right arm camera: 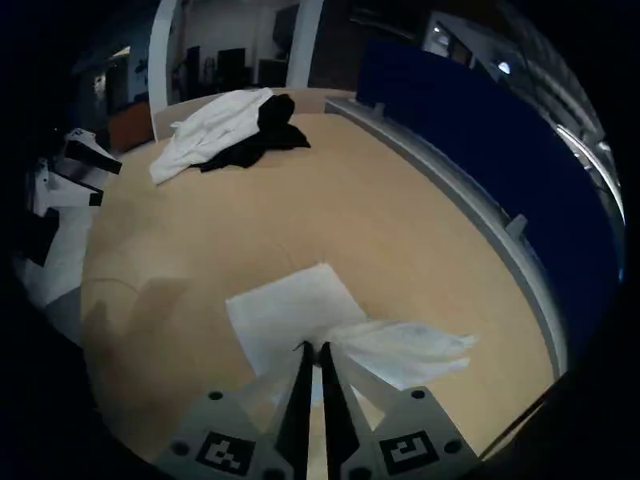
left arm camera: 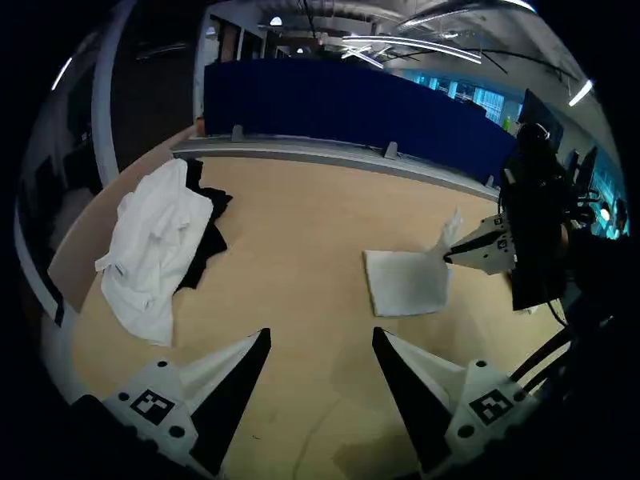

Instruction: Fold towel

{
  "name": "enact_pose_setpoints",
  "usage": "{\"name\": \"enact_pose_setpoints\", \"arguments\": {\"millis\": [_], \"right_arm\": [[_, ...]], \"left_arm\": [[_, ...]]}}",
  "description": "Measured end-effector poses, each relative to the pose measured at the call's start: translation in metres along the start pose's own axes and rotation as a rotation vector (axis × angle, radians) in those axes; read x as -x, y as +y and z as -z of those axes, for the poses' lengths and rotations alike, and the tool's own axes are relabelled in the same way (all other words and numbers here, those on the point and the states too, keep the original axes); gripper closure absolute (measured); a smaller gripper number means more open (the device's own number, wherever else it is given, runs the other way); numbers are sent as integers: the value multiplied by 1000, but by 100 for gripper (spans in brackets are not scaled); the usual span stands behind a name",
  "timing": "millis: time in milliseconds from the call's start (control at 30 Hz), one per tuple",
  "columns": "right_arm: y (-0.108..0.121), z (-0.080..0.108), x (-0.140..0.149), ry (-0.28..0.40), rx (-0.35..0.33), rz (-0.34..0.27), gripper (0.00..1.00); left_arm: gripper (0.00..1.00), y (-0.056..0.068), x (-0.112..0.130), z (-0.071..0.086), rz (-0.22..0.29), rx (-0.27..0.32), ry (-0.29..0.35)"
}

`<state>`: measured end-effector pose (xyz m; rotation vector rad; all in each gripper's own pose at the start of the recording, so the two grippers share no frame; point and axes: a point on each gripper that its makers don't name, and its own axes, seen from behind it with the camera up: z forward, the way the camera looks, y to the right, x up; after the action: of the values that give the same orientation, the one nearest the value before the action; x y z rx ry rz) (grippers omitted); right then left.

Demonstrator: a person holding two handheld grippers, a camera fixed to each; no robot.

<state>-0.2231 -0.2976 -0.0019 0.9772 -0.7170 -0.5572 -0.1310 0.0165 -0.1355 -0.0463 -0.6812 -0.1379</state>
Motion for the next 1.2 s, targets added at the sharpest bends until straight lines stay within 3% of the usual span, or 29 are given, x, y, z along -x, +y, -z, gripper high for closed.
{"name": "enact_pose_setpoints", "arguments": {"millis": [167, 367, 467, 700, 867, 967, 1033, 1133, 1200], "right_arm": [[-33, -35, -9, -9, -65, 46, 93], [-62, -76, 4, -55, -122, 46, 93], [-66, -84, 8, -66, -131, 27, 93], [-64, -80, 7, -53, -141, -3, 88], [-64, -71, 4, -24, -138, -6, 66], [-64, -63, 2, -10, -134, -9, 33], [-62, -59, 2, -3, -119, -14, 19], [-57, -52, 5, 4, -94, -28, 8], [-55, -49, 9, 6, -81, -42, 6]], "left_arm": [[6, -6, 7, 8, 43, -18, 7], [6, -12, 17, 9, 65, -42, 5], [6, -14, 18, 9, 66, -47, 4], [6, -13, 15, 6, 78, -39, 5], [6, -13, 14, 4, 73, -38, 4], [6, -13, 15, 3, 72, -39, 2], [6, -13, 15, 3, 73, -39, 1], [6, -12, 14, 4, 75, -36, 1], [6, -11, 14, 5, 75, -33, 2]]}}
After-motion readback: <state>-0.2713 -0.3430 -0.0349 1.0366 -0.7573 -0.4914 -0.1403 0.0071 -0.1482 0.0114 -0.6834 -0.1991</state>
